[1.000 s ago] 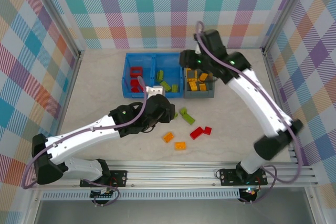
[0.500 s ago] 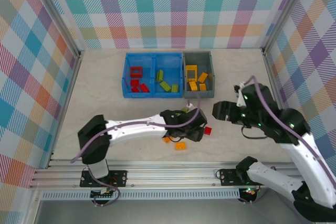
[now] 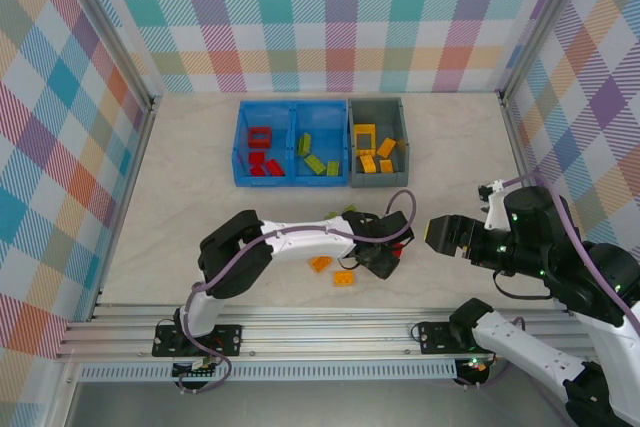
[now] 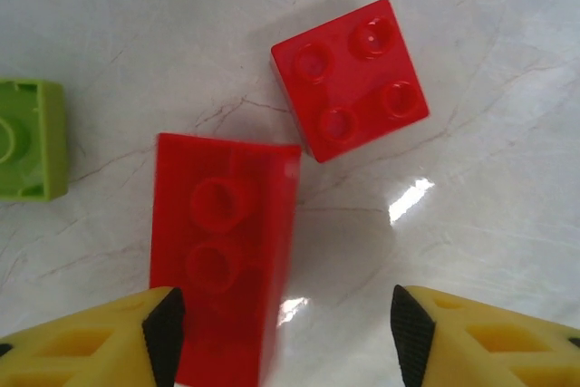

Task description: Sort the legos into containers by color

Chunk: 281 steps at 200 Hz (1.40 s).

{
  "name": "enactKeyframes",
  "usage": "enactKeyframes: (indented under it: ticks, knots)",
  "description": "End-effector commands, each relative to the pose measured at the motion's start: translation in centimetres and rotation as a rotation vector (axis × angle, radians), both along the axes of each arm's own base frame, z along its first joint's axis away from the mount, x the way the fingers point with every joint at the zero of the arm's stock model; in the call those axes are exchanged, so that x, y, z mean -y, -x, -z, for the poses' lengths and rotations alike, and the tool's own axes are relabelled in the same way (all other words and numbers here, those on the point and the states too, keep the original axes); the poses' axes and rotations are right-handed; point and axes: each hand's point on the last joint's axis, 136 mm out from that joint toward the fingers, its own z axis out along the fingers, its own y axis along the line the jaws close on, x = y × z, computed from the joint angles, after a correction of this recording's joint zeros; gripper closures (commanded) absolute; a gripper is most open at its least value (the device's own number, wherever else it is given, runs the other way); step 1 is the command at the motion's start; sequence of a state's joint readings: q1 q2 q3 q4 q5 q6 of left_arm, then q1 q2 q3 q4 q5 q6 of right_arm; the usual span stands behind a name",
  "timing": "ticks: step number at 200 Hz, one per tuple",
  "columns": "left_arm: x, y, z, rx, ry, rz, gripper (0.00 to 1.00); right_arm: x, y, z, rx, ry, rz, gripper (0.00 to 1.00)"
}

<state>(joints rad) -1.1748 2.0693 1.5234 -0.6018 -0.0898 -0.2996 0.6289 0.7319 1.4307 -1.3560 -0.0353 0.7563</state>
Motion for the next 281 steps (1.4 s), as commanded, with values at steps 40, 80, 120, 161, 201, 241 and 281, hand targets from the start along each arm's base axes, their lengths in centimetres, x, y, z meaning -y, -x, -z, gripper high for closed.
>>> enactKeyframes:
  ticks: [40,80,120,161,201,241,281]
  knots:
    - [0.5,-1.6,-0.4,0.050,-0.010,-0.009,0.42,-0.8,0.0,0.7,-0.036,-0.018,-0.017,0.16]
    - [0.0,-2.1,0.6,0.067,-0.045,-0.031,0.65,-0.7,0.0,0.7,-0.030,-0.011,-0.016,0.16]
    - [-0.4,-2.4,1.2,0.083,-0.063,-0.041,0.69,-0.7,-0.1,0.7,-0.025,-0.014,-0.018,0.16]
    - [-1.6,-3.1,-3.7,0.161,0.014,-0.103,0.74,-1.7,-0.4,0.4,0.005,-0.020,-0.075,0.17]
    - [-8.6,-4.9,-11.8,0.193,0.186,-0.316,0.75,-4.8,-1.9,0.4,0.022,0.000,-0.233,0.24]
    - [-19.3,-9.7,-16.1,0.128,0.338,-0.574,0.75,-12.3,-3.4,0.9,0.146,0.116,-0.442,0.23]
    - [-25.4,-17.5,-15.9,0.062,0.397,-0.707,0.75,-23.3,-3.7,0.7,0.371,0.181,-0.561,0.23]
